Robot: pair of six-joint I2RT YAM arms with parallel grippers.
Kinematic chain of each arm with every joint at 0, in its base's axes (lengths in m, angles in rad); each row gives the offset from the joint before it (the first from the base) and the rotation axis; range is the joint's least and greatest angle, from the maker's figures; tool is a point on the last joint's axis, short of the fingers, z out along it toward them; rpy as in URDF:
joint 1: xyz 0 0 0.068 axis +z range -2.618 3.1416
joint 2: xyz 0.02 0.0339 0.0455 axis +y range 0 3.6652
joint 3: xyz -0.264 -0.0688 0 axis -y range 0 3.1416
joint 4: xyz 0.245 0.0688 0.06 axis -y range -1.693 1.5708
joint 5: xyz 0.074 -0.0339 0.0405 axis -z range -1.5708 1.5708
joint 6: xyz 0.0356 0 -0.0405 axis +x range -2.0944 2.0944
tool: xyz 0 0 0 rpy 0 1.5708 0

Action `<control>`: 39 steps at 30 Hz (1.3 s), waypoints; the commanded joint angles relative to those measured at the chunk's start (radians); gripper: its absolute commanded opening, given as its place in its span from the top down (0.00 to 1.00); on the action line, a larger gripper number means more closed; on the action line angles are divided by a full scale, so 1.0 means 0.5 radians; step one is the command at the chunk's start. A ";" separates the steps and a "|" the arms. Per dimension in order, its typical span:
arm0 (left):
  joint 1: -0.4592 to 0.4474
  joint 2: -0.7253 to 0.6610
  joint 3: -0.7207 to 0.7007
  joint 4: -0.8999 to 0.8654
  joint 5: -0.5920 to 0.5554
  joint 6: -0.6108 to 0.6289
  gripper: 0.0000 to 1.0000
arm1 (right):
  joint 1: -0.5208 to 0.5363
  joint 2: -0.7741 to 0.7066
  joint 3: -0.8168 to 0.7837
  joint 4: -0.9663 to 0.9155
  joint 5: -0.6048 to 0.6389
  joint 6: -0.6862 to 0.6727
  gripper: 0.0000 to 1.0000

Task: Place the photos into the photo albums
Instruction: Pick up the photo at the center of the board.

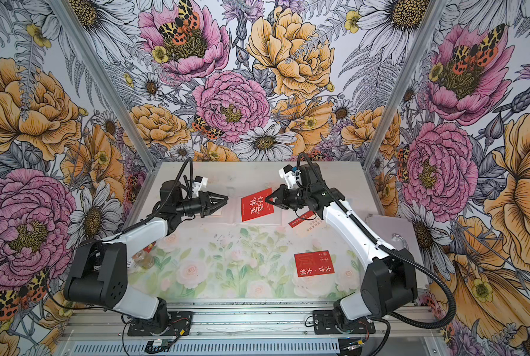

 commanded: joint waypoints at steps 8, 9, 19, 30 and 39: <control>-0.046 0.238 -0.160 1.060 0.159 -0.652 0.67 | -0.004 -0.054 0.011 0.105 -0.096 0.008 1.00; -0.049 0.307 -0.186 1.346 0.157 -0.842 0.66 | -0.003 -0.043 -0.006 0.151 -0.115 0.041 1.00; -0.174 0.730 -0.152 2.270 0.127 -1.405 0.72 | -0.005 -0.035 -0.020 0.192 -0.128 0.065 1.00; -0.100 0.634 -0.240 2.272 0.104 -1.391 0.72 | -0.075 -0.024 -0.017 0.199 0.004 0.098 1.00; -0.156 0.647 -0.201 2.272 0.093 -1.403 0.72 | -0.019 0.050 0.021 0.311 -0.093 0.172 1.00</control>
